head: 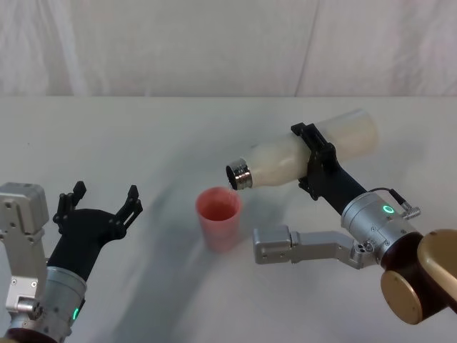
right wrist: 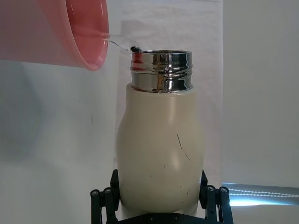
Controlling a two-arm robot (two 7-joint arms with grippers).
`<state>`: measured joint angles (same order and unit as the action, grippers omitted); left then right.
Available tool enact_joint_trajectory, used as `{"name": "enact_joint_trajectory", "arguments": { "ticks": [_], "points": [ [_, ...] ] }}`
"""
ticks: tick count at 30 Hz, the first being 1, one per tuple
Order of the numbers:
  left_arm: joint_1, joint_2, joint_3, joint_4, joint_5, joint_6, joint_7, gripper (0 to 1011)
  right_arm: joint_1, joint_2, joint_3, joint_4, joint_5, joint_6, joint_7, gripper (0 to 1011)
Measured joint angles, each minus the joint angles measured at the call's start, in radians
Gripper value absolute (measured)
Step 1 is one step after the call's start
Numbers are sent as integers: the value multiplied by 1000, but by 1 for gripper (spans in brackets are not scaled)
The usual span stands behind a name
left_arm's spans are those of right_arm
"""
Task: Grasp the thermos with one hand and pour water into the cup lid.
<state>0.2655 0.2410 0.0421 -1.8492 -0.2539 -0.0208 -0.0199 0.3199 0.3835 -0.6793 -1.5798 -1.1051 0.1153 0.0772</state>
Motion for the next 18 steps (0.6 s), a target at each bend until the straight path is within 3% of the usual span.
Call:
{"name": "enact_joint_trajectory", "arguments": {
  "ticks": [18],
  "points": [
    [0,0,0,0,0,0,0,1001,3,5,-6,-13,-13,10,14,956]
  ]
}}
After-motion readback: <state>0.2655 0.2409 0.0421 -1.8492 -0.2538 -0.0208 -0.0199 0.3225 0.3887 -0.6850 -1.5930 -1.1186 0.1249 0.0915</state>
